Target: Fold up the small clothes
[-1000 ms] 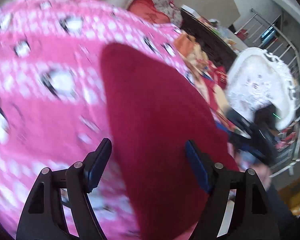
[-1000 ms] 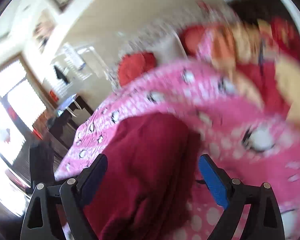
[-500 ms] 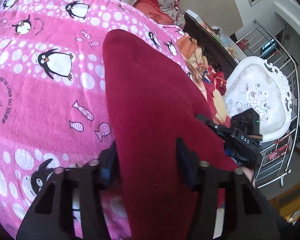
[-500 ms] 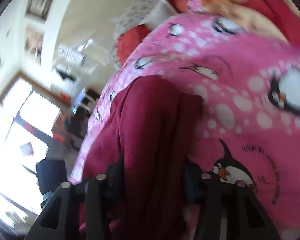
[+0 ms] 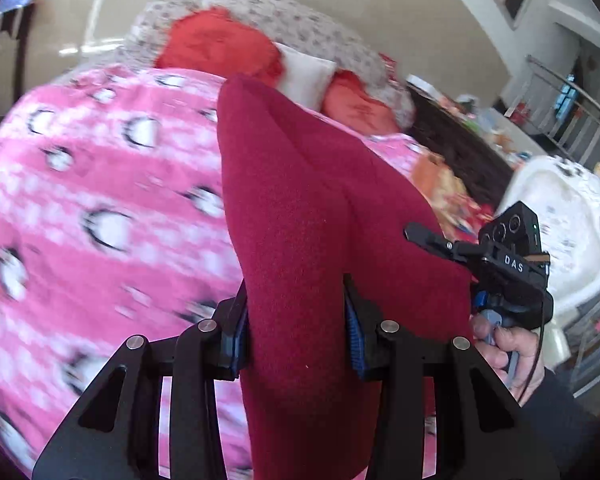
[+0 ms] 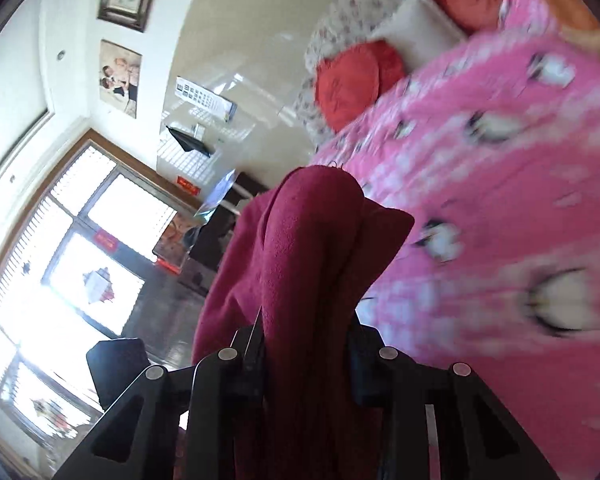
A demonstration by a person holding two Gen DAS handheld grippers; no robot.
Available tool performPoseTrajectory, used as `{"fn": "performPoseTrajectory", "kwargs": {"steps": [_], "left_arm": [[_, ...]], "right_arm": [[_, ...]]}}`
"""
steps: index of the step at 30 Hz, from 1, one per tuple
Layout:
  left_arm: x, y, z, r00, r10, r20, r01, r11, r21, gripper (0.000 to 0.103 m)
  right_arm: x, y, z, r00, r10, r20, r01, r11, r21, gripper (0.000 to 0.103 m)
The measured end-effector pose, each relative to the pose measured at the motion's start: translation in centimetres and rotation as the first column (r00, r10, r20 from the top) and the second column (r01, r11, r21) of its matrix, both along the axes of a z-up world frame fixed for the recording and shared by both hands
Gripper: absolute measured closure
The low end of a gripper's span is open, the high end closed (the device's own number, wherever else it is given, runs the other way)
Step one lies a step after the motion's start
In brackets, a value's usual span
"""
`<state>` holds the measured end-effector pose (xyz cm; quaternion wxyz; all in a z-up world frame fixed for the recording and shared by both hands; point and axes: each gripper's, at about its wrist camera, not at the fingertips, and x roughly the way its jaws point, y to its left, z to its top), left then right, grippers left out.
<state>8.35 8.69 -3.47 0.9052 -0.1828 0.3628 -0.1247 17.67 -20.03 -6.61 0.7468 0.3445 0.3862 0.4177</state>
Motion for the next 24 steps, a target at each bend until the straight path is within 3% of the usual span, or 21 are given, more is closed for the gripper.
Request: {"fn": "performPoseTrajectory", "kwargs": {"steps": [5, 7, 8, 11, 13, 15, 17, 19, 20, 22, 24], "left_arm": [[2.9, 1.8, -4.3, 0.995, 0.024, -0.099, -0.021, 0.999, 0.03, 0.062], [3.3, 1.6, -6.1, 0.99, 0.039, -0.135, -0.036, 0.999, 0.029, 0.052], [3.0, 1.7, -6.4, 0.992, 0.05, -0.12, -0.048, 0.999, 0.016, 0.047], [1.9, 2.3, -7.3, 0.993, 0.063, -0.096, -0.068, 0.996, -0.049, 0.04], [0.5, 2.9, -7.9, 0.994, 0.084, -0.075, -0.091, 0.992, -0.087, 0.039], [-0.9, 3.2, -7.7, 0.993, 0.107, -0.054, -0.112, 0.988, -0.105, 0.039], [-2.0, 3.5, -7.0, 0.992, 0.128, -0.024, -0.13, 0.986, -0.104, 0.039], [-3.5, 3.3, -6.3, 0.986, 0.163, 0.027, -0.161, 0.984, -0.075, 0.042], [-3.9, 3.0, -5.8, 0.982, 0.184, 0.052, -0.182, 0.982, -0.049, 0.05], [-4.9, 2.4, -4.4, 0.974, 0.196, 0.117, -0.195, 0.981, -0.019, 0.056], [-5.0, 1.9, -3.5, 0.973, 0.165, 0.16, -0.165, 0.986, -0.015, 0.056]], "right_arm": [[2.7, 3.7, -3.5, 0.996, -0.022, -0.091, 0.017, 0.998, -0.059, 0.067], [3.0, 3.4, -5.6, 0.984, -0.054, -0.169, 0.041, 0.996, -0.08, 0.066], [2.9, 2.9, -5.5, 0.986, -0.056, -0.158, 0.048, 0.997, -0.052, 0.066], [1.6, 2.0, -3.6, 0.992, -0.083, -0.091, 0.071, 0.99, -0.124, 0.06], [0.9, 1.6, -1.7, 0.996, -0.087, -0.012, 0.083, 0.979, -0.189, 0.06], [-0.5, 2.1, 1.5, 0.99, -0.049, 0.135, 0.083, 0.961, -0.265, 0.06], [-1.8, 3.6, 4.1, 0.963, 0.043, 0.264, 0.056, 0.933, -0.356, 0.06], [-4.3, 6.7, 6.3, 0.889, 0.221, 0.4, 0.0, 0.875, -0.484, 0.06], [-5.7, 8.7, 6.8, 0.839, 0.317, 0.443, -0.016, 0.828, -0.561, 0.06], [-7.4, 11.2, 6.4, 0.774, 0.445, 0.451, -0.073, 0.769, -0.635, 0.06], [-7.7, 12.3, 5.0, 0.765, 0.486, 0.422, -0.087, 0.728, -0.68, 0.061]]}}
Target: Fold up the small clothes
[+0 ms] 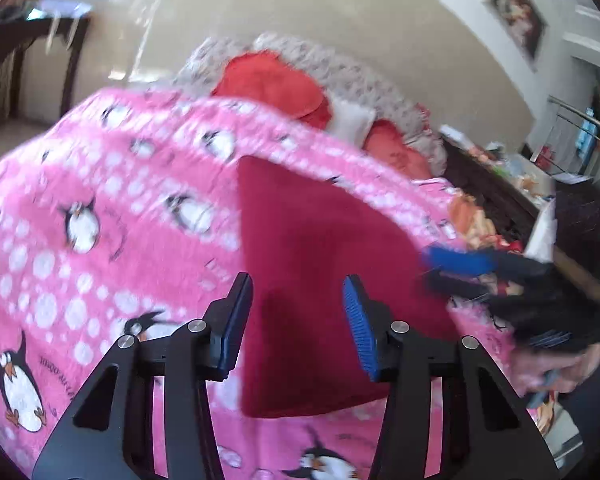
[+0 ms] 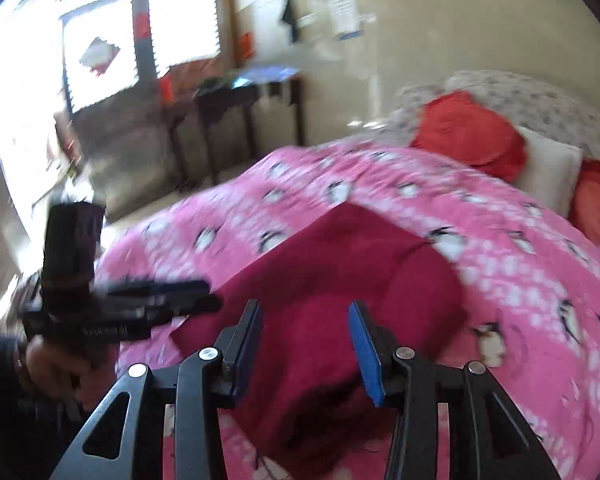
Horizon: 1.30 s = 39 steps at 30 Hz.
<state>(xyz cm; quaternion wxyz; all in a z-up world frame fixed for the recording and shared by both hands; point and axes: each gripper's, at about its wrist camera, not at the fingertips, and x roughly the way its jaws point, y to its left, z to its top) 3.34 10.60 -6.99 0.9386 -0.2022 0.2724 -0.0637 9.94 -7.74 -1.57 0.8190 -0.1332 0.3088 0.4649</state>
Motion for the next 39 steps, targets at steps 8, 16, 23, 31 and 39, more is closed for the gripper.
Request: {"fn": "performPoseTrajectory", "kwargs": {"steps": [8, 16, 23, 31, 39], "left_arm": [[1.8, -0.8, -3.2, 0.994, -0.095, -0.056, 0.095, 0.995, -0.012, 0.057], [1.3, -1.3, -3.2, 0.995, -0.085, -0.045, 0.086, 0.996, 0.023, 0.057], [1.1, -0.6, -3.6, 0.995, -0.097, -0.027, 0.096, 0.995, -0.035, 0.057], [1.0, 0.6, -3.9, 0.994, -0.109, -0.006, 0.108, 0.988, -0.112, 0.057], [1.0, 1.2, -4.0, 0.993, -0.117, 0.008, 0.117, 0.981, -0.157, 0.057]], "right_arm": [[1.7, -1.7, -6.6, 0.993, -0.088, -0.078, 0.088, 0.996, -0.01, 0.063], [0.6, -1.4, -6.7, 0.994, -0.104, -0.016, 0.103, 0.995, -0.008, 0.063], [0.2, -0.7, -6.6, 0.993, -0.115, 0.029, 0.116, 0.992, -0.047, 0.063], [0.1, 1.6, -5.6, 0.956, -0.29, -0.048, 0.278, 0.945, -0.173, 0.063], [-1.2, 0.6, -6.6, 0.935, -0.354, 0.008, 0.354, 0.934, -0.051, 0.062]]}}
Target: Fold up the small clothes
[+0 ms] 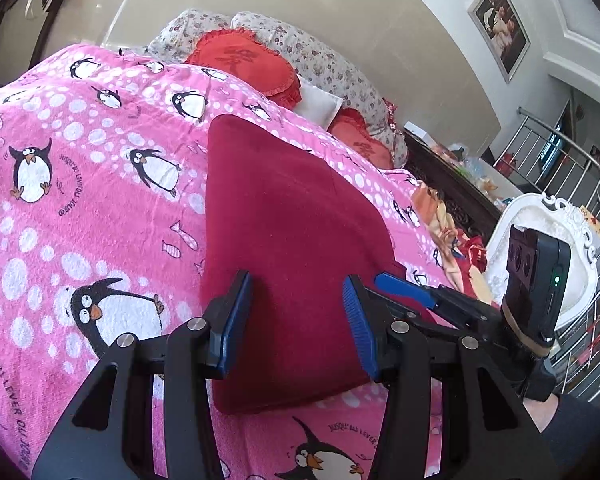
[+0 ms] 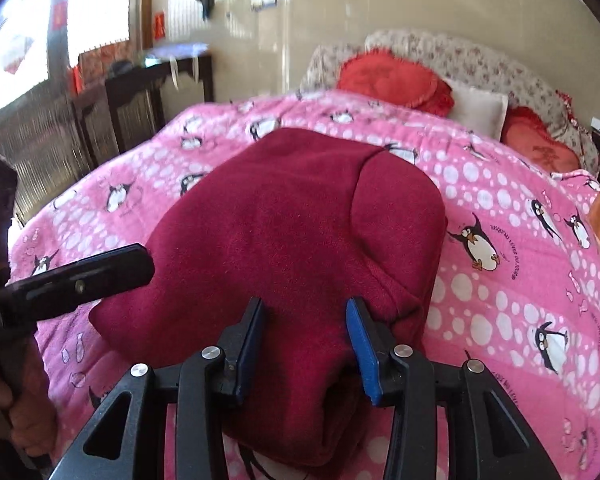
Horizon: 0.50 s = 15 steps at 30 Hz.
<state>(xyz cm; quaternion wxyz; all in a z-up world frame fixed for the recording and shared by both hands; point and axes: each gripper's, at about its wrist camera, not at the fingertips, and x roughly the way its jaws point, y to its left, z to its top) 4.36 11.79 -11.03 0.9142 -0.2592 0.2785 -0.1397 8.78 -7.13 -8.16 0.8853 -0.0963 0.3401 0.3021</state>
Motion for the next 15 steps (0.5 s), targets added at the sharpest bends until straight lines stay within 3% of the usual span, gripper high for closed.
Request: {"fn": "performPoseTrajectory", "kwargs": {"steps": [15], "left_arm": [[0.04, 0.03, 0.03, 1.0, 0.0, 0.004, 0.0, 1.0, -0.013, 0.056]], "right_arm": [[0.08, -0.02, -0.03, 1.0, 0.003, 0.01, -0.003, 1.0, 0.0, 0.062]]}}
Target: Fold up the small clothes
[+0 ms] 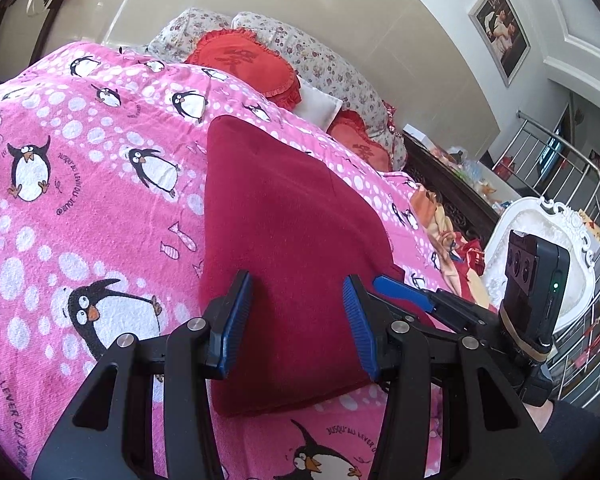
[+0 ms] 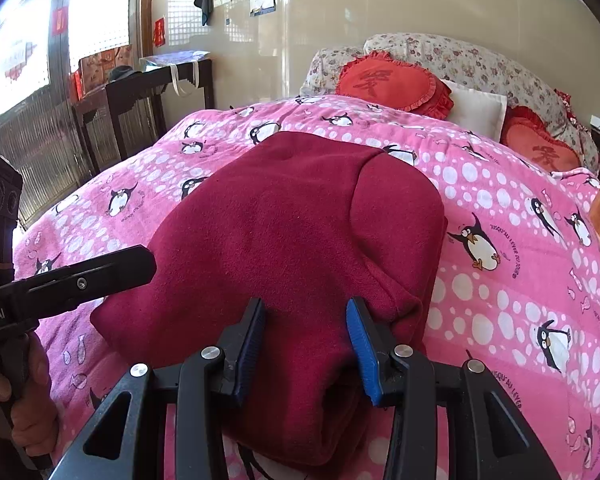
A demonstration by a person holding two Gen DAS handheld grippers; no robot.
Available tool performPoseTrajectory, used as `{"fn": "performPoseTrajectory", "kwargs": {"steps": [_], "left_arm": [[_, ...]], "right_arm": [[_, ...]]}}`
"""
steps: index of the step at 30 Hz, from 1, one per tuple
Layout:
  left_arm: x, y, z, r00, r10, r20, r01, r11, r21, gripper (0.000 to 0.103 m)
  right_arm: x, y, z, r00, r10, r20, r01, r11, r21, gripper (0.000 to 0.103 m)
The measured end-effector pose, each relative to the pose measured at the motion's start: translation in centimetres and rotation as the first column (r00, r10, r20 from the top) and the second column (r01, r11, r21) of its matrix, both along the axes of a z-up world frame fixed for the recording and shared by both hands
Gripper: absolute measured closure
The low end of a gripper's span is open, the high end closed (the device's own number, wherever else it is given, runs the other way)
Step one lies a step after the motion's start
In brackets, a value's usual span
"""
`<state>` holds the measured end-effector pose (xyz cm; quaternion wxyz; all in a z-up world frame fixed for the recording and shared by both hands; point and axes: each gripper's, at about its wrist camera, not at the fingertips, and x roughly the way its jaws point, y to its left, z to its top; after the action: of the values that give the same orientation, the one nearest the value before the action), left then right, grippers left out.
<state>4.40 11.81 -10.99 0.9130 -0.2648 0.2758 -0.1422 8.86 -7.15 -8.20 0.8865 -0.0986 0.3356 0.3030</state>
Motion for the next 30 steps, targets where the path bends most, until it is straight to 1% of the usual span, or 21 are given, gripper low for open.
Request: {"fn": "performPoseTrajectory", "kwargs": {"steps": [7, 13, 26, 30], "left_arm": [[-0.06, 0.16, -0.09, 1.0, -0.003, 0.004, 0.004, 1.0, -0.023, 0.056], [-0.08, 0.14, -0.12, 1.0, -0.003, 0.004, 0.003, 1.0, -0.025, 0.056], [-0.05, 0.17, -0.12, 1.0, -0.002, 0.002, 0.002, 1.0, -0.024, 0.056], [-0.18, -0.09, -0.1, 1.0, 0.002, 0.001, -0.001, 1.0, -0.009, 0.056]], "right_arm": [[0.0, -0.04, 0.0, 1.0, 0.0, 0.0, 0.0, 1.0, 0.002, 0.062], [0.04, -0.05, 0.0, 1.0, 0.0, 0.0, 0.0, 1.0, 0.002, 0.062], [-0.09, -0.05, -0.02, 1.0, -0.001, 0.0, 0.001, 1.0, 0.002, 0.062], [-0.09, -0.09, -0.03, 1.0, 0.0, -0.001, 0.0, 1.0, 0.005, 0.062]]}}
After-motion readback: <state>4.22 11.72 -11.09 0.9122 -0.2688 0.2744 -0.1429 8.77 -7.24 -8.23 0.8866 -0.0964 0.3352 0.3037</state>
